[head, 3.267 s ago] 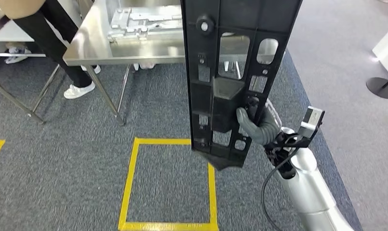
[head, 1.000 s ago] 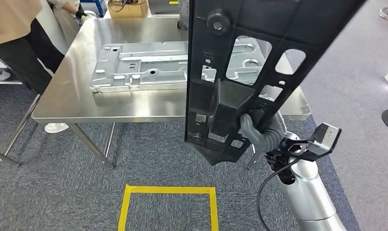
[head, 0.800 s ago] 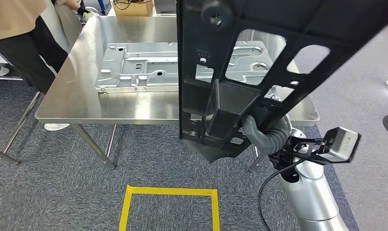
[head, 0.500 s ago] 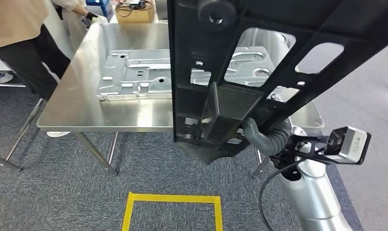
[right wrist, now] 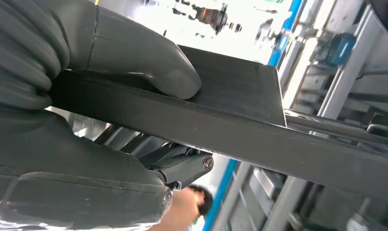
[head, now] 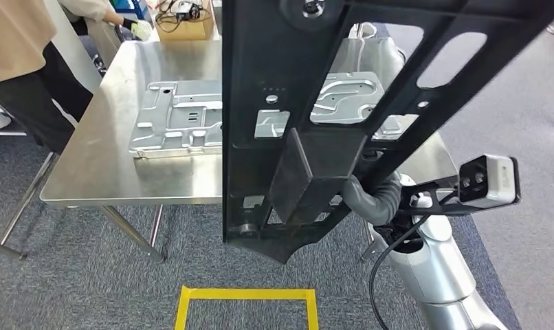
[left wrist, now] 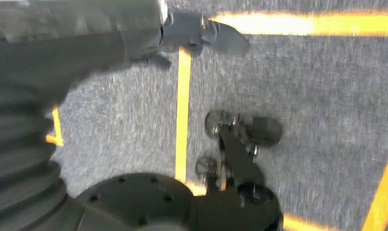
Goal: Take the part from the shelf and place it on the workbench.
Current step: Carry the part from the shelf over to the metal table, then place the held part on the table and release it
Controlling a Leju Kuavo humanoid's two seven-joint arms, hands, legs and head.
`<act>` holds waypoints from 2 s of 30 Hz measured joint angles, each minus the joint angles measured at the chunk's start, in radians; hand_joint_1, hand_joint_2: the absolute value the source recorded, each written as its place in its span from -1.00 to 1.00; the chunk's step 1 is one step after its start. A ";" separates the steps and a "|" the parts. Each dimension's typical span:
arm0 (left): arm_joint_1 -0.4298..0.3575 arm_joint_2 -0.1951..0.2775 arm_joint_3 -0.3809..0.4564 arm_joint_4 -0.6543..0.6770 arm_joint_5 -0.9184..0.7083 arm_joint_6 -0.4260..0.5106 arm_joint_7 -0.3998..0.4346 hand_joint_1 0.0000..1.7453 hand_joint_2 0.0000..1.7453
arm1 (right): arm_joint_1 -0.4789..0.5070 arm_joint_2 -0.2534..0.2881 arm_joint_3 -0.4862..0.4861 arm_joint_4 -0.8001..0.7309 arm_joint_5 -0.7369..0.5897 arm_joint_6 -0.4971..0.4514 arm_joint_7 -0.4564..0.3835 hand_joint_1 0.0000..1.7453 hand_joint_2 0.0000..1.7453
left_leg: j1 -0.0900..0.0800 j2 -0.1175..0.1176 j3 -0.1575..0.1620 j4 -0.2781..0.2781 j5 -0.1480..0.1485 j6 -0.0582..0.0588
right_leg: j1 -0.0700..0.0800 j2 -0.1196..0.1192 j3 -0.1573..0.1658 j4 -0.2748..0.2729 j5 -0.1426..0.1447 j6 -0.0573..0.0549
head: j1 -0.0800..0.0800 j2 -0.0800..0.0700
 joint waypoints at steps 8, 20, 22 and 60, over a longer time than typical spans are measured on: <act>-0.002 -0.003 0.001 0.000 0.000 0.004 -0.001 -1.00 1.00 | -0.013 -0.002 0.034 0.049 -0.087 0.037 0.033 1.00 1.00 | -0.004 -0.005 0.038 -0.013 -0.023 0.051 | -0.002 -0.001 -0.140 0.248 -0.084 0.035 | 0.004 0.000; -0.005 -0.004 0.001 0.000 -0.009 0.009 -0.004 -1.00 1.00 | -0.021 -0.007 0.038 0.085 -0.056 -0.012 -0.013 1.00 1.00 | -0.020 -0.005 0.112 0.024 -0.074 0.016 | 0.016 -0.001 -0.081 -0.009 0.087 -0.026 | 0.003 0.000; -0.006 -0.002 0.001 0.000 -0.011 0.009 -0.005 -1.00 1.00 | -0.015 -0.006 0.035 0.084 -0.054 -0.012 -0.024 1.00 1.00 | -0.017 -0.004 0.046 0.132 -0.105 0.009 | 0.011 0.000 -0.061 -0.015 0.077 -0.032 | -0.001 0.000; -0.001 0.023 -0.001 0.000 -0.021 0.012 -0.033 -1.00 1.00 | -0.134 -0.020 -0.087 0.259 0.914 -0.650 0.016 1.00 1.00 | -0.008 0.002 -0.006 0.048 -0.034 -0.003 | 0.009 0.009 -0.060 0.007 0.055 -0.020 | 0.003 0.000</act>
